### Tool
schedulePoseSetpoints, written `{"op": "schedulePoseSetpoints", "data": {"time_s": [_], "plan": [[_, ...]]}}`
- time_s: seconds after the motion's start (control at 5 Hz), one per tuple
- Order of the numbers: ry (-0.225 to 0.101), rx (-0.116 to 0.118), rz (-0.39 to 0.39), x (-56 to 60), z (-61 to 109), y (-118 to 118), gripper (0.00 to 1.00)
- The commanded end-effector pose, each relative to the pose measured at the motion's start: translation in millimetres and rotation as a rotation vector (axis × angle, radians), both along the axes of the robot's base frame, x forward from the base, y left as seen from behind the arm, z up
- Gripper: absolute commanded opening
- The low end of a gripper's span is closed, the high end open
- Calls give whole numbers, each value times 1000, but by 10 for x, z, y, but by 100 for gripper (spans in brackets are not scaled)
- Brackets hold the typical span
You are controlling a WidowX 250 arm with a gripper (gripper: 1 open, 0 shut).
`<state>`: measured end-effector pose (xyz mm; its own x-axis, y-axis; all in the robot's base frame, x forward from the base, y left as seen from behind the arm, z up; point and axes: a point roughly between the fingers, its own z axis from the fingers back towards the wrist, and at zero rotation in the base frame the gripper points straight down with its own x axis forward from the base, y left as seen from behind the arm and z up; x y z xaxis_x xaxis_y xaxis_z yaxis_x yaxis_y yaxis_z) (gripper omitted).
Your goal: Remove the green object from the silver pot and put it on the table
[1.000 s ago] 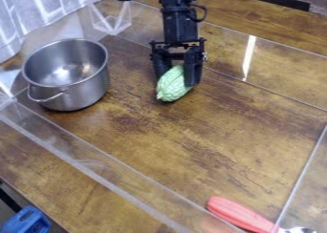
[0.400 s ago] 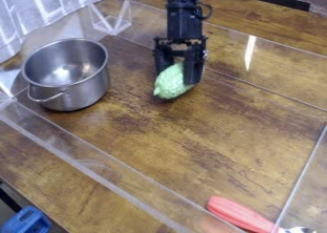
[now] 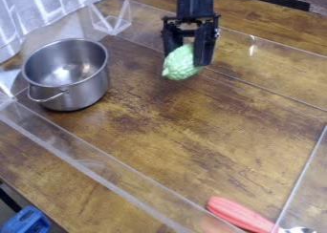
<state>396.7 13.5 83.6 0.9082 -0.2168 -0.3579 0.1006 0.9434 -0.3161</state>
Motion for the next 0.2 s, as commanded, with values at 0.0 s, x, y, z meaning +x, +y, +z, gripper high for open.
{"op": "schedulePoseSetpoints", "data": {"time_s": [0.0], "plan": [[-60,11,35,85,293,-30,0]]}}
